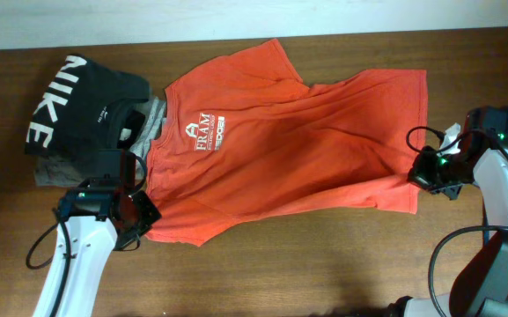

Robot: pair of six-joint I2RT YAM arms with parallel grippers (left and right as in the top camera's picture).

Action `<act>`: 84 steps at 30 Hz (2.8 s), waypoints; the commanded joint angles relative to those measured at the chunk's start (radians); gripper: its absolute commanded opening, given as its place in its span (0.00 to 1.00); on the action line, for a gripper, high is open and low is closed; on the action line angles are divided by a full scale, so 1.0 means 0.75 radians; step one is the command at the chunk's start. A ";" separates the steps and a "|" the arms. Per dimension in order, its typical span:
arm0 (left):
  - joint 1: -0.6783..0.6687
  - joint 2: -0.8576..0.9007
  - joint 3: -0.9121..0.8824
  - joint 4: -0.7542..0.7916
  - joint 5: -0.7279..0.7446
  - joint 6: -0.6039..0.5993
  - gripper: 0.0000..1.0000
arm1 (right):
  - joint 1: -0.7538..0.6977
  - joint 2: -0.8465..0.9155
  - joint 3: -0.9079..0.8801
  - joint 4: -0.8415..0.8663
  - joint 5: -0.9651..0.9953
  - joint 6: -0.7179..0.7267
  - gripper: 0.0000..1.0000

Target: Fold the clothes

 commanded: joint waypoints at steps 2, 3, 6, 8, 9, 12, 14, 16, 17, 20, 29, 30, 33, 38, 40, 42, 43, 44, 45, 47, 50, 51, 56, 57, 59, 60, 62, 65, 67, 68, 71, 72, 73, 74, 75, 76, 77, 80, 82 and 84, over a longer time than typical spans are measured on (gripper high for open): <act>0.006 -0.010 0.016 0.001 -0.015 0.002 0.00 | 0.007 0.000 0.010 0.012 -0.045 0.015 0.04; 0.006 -0.010 0.016 0.002 -0.015 0.002 0.00 | 0.007 0.000 0.010 0.016 -0.046 0.015 0.04; 0.006 -0.010 0.016 0.004 -0.015 0.002 0.00 | 0.007 0.000 0.010 0.025 -0.046 0.015 0.04; 0.006 -0.010 0.016 0.006 -0.015 0.002 0.00 | 0.007 0.000 0.010 0.004 -0.046 0.015 0.04; 0.006 -0.011 0.016 0.003 -0.014 0.003 0.00 | 0.007 0.000 0.010 -0.023 -0.046 0.014 0.04; 0.006 -0.023 0.016 0.001 0.054 0.040 0.00 | 0.005 -0.010 0.010 -0.106 -0.019 -0.021 0.04; 0.005 -0.055 0.016 0.015 0.124 0.085 0.00 | 0.005 -0.038 0.010 -0.159 0.021 -0.020 0.04; 0.005 -0.106 0.016 0.022 0.164 0.114 0.00 | 0.005 -0.083 0.010 -0.198 0.020 0.016 0.04; 0.004 -0.135 0.016 0.021 0.179 0.116 0.00 | 0.005 -0.108 0.010 -0.217 0.021 0.043 0.04; 0.005 -0.271 0.016 0.004 0.269 0.143 0.00 | 0.006 -0.258 0.010 -0.370 0.054 0.133 0.04; 0.005 -0.482 0.179 -0.113 0.258 0.137 0.00 | 0.006 -0.713 0.076 -0.620 0.087 0.290 0.04; 0.005 -0.476 0.210 -0.111 0.245 0.137 0.00 | 0.006 -0.736 0.087 -0.617 0.096 0.306 0.04; 0.005 -0.427 0.272 -0.102 0.234 0.138 0.00 | 0.006 -0.752 0.104 -0.595 0.106 0.320 0.04; 0.005 -0.251 0.289 -0.046 0.231 0.179 0.00 | 0.006 -0.606 0.104 -0.504 0.115 0.304 0.04; 0.004 -0.159 0.289 0.016 0.232 0.204 0.00 | 0.006 -0.513 0.104 -0.437 0.115 0.282 0.04; 0.004 -0.087 0.289 0.070 0.237 0.210 0.00 | 0.006 -0.426 0.104 -0.364 0.115 0.269 0.04; 0.004 -0.054 0.289 0.099 0.241 0.223 0.00 | 0.006 -0.384 0.104 -0.330 0.115 0.269 0.04; 0.004 -0.019 0.289 0.133 0.246 0.240 0.00 | 0.006 -0.334 0.104 -0.291 0.115 0.269 0.04; 0.004 0.017 0.289 0.168 0.250 0.249 0.00 | 0.006 -0.287 0.104 -0.253 0.115 0.269 0.04; 0.003 0.122 0.289 0.276 0.287 0.264 0.00 | 0.006 -0.160 0.104 -0.164 0.114 0.270 0.04; -0.001 0.211 0.289 0.373 0.317 0.274 0.00 | 0.006 -0.038 0.104 -0.091 0.106 0.269 0.04; -0.006 0.240 0.289 0.405 0.316 0.275 0.00 | 0.006 0.002 0.104 -0.070 0.105 0.269 0.04; -0.042 0.356 0.289 0.549 0.309 0.295 0.00 | 0.006 0.125 0.104 0.025 0.105 0.269 0.04; -0.050 0.374 0.289 0.584 0.301 0.299 0.00 | 0.006 0.138 0.104 0.044 0.105 0.269 0.04; -0.066 0.412 0.289 0.685 0.299 0.326 0.00 | 0.006 0.154 0.104 0.077 0.106 0.270 0.04; -0.071 0.424 0.289 0.716 0.293 0.341 0.00 | 0.006 0.156 0.104 0.093 0.106 0.270 0.04; -0.084 0.447 0.289 0.762 0.251 0.358 0.00 | 0.006 0.156 0.104 0.115 0.105 0.270 0.04; -0.090 0.480 0.289 0.793 0.209 0.380 0.00 | 0.006 0.157 0.104 0.141 0.105 0.270 0.04; -0.091 0.492 0.289 0.806 0.209 0.383 0.01 | 0.006 0.157 0.104 0.151 0.106 0.270 0.04; -0.091 0.499 0.289 0.813 0.203 0.383 0.01 | 0.006 0.157 0.104 0.156 0.107 0.270 0.04; -0.093 0.515 0.289 0.836 0.145 0.382 0.01 | 0.005 0.157 0.104 0.171 0.116 0.271 0.04; -0.093 0.520 0.289 0.846 0.121 0.382 0.01 | 0.005 0.157 0.104 0.178 0.116 0.272 0.04; -0.093 0.524 0.289 0.858 0.108 0.382 0.01 | 0.005 0.157 0.104 0.184 0.126 0.283 0.04; -0.093 0.528 0.289 0.869 0.103 0.382 0.01 | 0.005 0.157 0.104 0.188 0.136 0.286 0.04; -0.093 0.532 0.289 0.883 0.103 0.382 0.00 | 0.005 0.157 0.104 0.194 0.144 0.286 0.04; -0.093 0.534 0.289 0.894 0.103 0.382 0.00 | 0.005 0.157 0.104 0.195 0.148 0.286 0.04; -0.093 0.537 0.289 0.907 0.099 0.382 0.01 | 0.005 0.157 0.104 0.195 0.162 0.287 0.04; -0.093 0.537 0.289 0.930 0.064 0.381 0.00 | 0.004 0.157 0.104 0.184 0.224 0.326 0.04; -0.092 0.537 0.289 0.935 0.034 0.360 0.00 | 0.004 0.157 0.104 0.180 0.239 0.336 0.04; -0.093 0.537 0.289 0.926 0.006 0.296 0.00 | 0.004 0.157 0.104 0.177 0.243 0.336 0.04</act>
